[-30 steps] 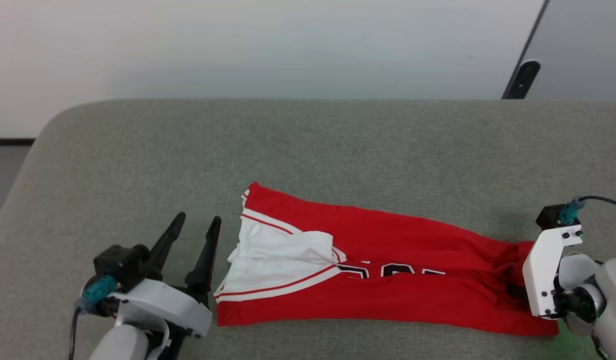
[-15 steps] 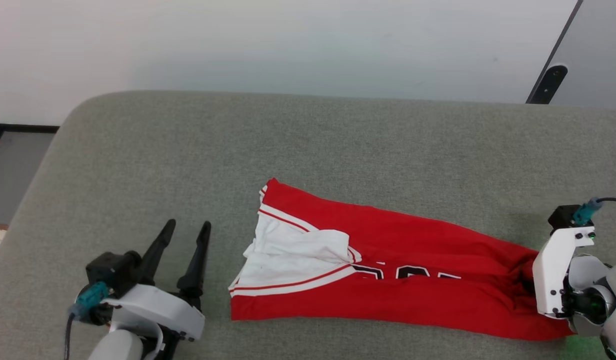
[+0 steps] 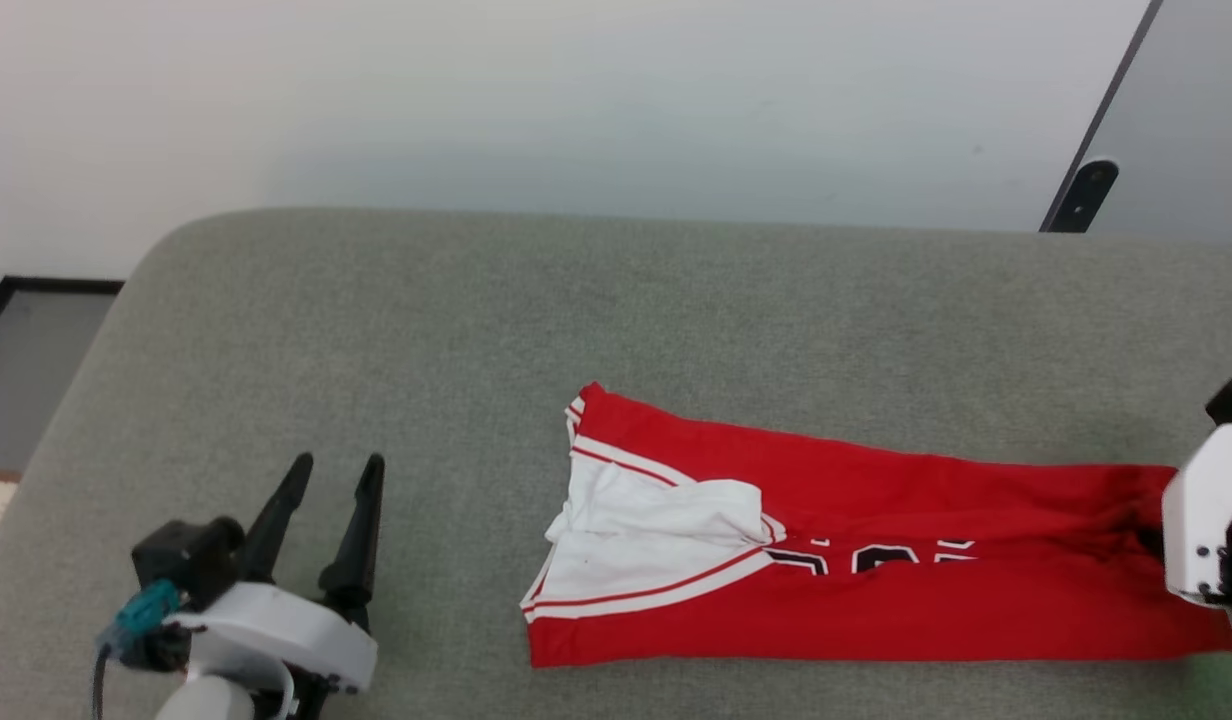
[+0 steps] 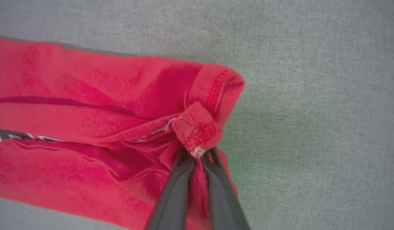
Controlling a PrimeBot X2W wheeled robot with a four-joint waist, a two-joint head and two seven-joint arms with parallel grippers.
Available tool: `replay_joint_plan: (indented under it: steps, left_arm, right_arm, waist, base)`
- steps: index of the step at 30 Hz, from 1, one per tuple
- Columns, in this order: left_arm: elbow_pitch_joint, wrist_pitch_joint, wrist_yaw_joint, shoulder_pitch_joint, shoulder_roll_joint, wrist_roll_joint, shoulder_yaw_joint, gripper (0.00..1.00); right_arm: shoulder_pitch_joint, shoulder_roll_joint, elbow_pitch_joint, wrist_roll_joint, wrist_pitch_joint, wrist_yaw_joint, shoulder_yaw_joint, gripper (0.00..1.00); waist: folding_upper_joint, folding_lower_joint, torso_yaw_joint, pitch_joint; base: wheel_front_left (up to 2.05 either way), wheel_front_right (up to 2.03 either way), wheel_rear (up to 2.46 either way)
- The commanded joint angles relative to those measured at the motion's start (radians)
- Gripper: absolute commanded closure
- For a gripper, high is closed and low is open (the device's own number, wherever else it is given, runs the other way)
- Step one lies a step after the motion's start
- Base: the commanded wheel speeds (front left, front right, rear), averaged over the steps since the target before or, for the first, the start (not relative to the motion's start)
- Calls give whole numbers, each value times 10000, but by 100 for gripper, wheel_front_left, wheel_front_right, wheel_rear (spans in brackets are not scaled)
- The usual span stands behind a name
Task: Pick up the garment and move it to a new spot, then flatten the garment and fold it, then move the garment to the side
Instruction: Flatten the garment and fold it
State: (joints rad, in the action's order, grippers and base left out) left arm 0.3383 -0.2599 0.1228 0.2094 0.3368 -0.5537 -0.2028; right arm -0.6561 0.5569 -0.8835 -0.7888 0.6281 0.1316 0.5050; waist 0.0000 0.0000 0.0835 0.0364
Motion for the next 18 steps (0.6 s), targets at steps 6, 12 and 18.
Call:
replay_joint_plan:
  steps: [6,12,18]
  left_arm:
    - [-51,-33,-188,-613,117,-321,294,0]
    - [-204,101,-269,-875,187,-508,426,0]
    - [-365,257,-322,-705,95,-559,279,0]
  right_arm:
    - [-183,-513,1120,-909,727,-15,-103,100]
    - [-420,-1327,1925,-932,1019,-15,-362,100]
    - [-800,-3094,2326,-130,1205,-15,-778,100]
  waist:
    - [0,0,-400,-643]
    - [0,0,-514,-907]
    - [0,0,-153,-1050]
  base:
    - [0,0,0]
    - [0,0,0]
    - [0,0,0]
